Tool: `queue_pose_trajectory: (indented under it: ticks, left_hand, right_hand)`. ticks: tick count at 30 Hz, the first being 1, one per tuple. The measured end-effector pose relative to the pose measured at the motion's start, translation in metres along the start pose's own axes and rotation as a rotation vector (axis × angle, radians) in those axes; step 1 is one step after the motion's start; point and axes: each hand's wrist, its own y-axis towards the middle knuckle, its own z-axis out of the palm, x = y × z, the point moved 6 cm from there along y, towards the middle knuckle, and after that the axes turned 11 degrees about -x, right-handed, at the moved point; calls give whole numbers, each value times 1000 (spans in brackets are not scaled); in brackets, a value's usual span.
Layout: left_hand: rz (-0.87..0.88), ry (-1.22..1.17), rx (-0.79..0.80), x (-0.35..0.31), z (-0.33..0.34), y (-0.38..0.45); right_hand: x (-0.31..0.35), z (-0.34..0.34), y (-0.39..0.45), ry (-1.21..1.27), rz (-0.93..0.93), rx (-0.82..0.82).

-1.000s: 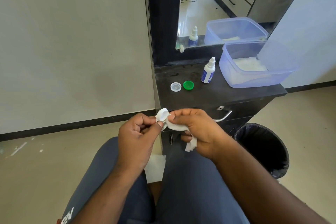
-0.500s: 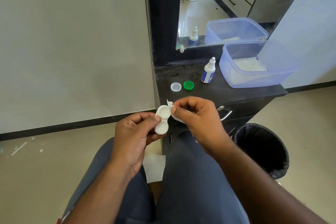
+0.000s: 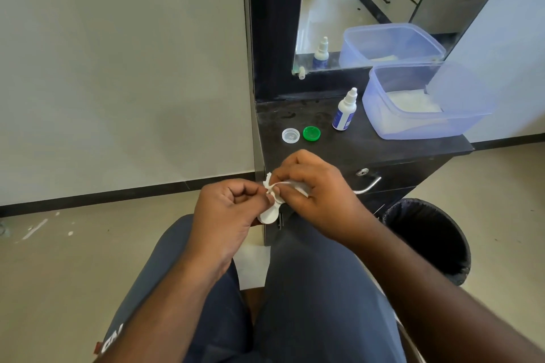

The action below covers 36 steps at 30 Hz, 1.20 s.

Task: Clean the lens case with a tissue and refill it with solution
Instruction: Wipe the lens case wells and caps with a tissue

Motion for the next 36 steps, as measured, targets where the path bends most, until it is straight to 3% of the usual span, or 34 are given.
queue_pose_trajectory:
  ticks: [5,8,17,23,28,33,36]
  left_hand:
    - [-11,33,-19,2,-1,0]
    - [-16,36,-39,1,-2,0]
    - [-58,38,-109,5,-8,1]
    - [-82,24,-87,4,-2,1]
    - [-57,45,-97,0,-3,1]
    - [-31,63,-96,-3,1,0]
    - [-1,67,-120,-5,-1,1]
  right_hand:
    - [16,3,2,-267,-324,162]
    - [19,3,4,-374,-423,215]
    - [8,3,7,-480,-342,152]
    - [16,14,-1,-512,-446,220]
    - [-3,0,7,-352,-195,145]
    - [12,10,-1,-426,-333,155]
    - [4,5,5,-351,-188,103]
